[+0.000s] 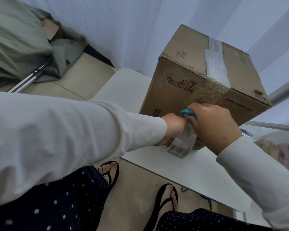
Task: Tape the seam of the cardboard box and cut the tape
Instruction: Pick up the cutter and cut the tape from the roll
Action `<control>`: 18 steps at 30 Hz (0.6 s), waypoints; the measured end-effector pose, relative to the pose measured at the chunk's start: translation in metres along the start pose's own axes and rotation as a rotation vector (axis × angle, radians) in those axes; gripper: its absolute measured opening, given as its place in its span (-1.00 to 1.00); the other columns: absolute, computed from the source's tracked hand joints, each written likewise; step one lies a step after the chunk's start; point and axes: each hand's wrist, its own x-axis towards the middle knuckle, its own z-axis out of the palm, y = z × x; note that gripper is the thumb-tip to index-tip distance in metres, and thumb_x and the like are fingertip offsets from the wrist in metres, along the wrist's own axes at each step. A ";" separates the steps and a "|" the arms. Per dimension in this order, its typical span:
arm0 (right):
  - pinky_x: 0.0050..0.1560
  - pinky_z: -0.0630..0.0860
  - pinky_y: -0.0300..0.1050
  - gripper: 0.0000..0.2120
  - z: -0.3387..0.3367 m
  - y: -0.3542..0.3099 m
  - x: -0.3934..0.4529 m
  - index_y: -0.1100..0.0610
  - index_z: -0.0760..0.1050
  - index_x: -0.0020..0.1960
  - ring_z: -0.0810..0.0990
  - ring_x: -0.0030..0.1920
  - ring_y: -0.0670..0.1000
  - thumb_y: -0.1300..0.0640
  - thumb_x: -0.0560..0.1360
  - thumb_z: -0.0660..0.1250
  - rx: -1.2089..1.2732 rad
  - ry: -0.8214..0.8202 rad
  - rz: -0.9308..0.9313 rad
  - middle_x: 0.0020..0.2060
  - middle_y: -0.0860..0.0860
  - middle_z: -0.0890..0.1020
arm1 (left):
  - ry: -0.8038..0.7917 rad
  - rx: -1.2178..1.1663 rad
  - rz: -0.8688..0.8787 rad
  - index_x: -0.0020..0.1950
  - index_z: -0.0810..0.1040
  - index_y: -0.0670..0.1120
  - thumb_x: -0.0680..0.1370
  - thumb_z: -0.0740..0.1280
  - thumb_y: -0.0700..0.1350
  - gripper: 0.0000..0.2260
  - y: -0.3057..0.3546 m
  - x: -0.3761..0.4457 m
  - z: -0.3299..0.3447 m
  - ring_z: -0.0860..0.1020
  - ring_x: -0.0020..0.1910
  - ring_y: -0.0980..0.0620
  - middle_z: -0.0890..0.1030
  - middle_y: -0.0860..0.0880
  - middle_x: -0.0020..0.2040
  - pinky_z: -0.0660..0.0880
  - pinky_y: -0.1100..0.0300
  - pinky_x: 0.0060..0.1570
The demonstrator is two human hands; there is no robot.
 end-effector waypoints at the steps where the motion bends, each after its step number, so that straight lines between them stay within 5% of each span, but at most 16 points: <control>1: -0.19 0.36 -0.15 -0.76 0.000 0.000 0.000 0.11 0.46 0.16 0.55 -0.06 0.13 0.07 0.53 0.23 -0.002 -0.007 0.005 -0.07 0.11 0.60 | 0.008 0.007 -0.002 0.31 0.39 -0.17 0.62 0.05 -0.08 -0.67 0.000 0.001 0.001 0.51 0.16 -0.19 0.53 -0.21 0.22 0.45 0.04 -0.02; 5: -0.16 0.40 -0.12 -0.75 -0.001 0.002 -0.002 0.10 0.45 0.17 0.55 -0.05 0.13 0.08 0.51 0.25 0.009 -0.013 0.025 -0.07 0.11 0.60 | 0.031 0.029 -0.002 0.31 0.39 -0.18 0.62 0.03 -0.09 -0.67 0.000 0.005 0.004 0.49 0.19 -0.19 0.51 -0.21 0.24 0.43 0.00 0.14; 11: -0.19 0.31 -0.16 -0.74 -0.001 -0.002 -0.001 0.13 0.44 0.15 0.55 -0.06 0.14 0.13 0.48 0.31 -0.012 -0.027 0.029 -0.06 0.12 0.59 | 0.030 -0.019 -0.026 0.29 0.41 -0.15 0.61 0.07 -0.06 -0.68 -0.001 0.006 0.002 0.53 0.14 -0.18 0.56 -0.18 0.19 0.46 0.03 -0.01; 18: -0.20 0.29 -0.18 -0.75 -0.001 -0.003 -0.003 0.12 0.42 0.17 0.53 -0.08 0.12 0.12 0.50 0.29 0.003 -0.025 0.048 -0.06 0.11 0.59 | 0.038 -0.035 -0.025 0.28 0.42 -0.15 0.60 0.07 -0.04 -0.67 -0.002 0.008 0.002 0.53 0.14 -0.17 0.56 -0.18 0.19 0.46 0.01 0.07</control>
